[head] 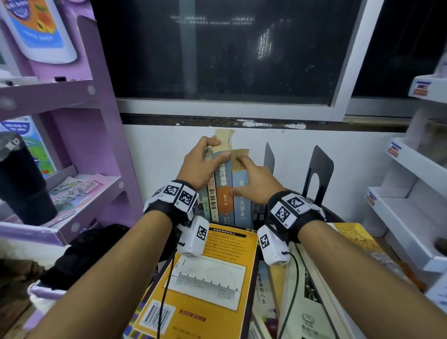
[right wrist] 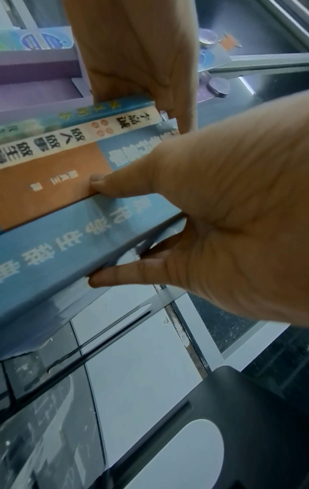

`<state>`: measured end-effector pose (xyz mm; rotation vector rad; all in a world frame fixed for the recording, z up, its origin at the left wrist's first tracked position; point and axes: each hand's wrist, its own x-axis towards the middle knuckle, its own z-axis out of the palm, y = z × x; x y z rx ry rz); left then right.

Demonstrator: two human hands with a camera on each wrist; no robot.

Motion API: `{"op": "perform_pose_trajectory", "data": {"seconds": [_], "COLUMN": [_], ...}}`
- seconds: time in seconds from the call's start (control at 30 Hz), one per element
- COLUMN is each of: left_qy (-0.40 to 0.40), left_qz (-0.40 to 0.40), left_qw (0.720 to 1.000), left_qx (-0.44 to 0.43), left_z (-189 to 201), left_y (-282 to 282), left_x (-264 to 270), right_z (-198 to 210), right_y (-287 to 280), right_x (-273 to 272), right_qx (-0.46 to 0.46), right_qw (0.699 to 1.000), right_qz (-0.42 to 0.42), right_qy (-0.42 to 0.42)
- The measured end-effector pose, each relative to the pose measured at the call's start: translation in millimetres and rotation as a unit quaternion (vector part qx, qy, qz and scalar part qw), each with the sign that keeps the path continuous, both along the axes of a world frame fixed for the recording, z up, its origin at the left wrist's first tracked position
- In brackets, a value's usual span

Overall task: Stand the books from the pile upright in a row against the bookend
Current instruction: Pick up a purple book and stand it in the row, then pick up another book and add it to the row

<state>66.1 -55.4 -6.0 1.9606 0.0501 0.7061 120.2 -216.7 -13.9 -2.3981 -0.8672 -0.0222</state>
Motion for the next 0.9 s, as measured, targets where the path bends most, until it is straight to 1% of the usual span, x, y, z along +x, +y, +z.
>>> {"op": "perform_pose_trajectory", "data": {"seconds": [0.1,0.2,0.5,0.77,0.9], "left_qy": [0.016,0.021,0.019,-0.005,-0.004], "left_qz": [0.004,0.005,0.005,0.058,0.053], "left_qw": [1.0,1.0,1.0,0.996,0.994], "left_qx": [0.01,0.0,0.006,0.073,0.095], "left_z": [5,7,8,11,11], "left_y": [-1,-3,-15,-42,-62], "left_x": [-4,-8,-38,-69,-79], "right_z": [2,6,16,27,31], "right_y": [-2,-7,-31,-69,-93], "right_x": [1,-1,-23,-46,-55], "right_qx": [0.011,0.015,-0.01,-0.045,-0.069], "right_qw": [0.999,0.999,0.997,0.995,0.992], "right_qz": [0.003,0.005,0.006,-0.006,-0.017], "right_qy": [0.031,0.052,0.07,0.089,0.104]}}
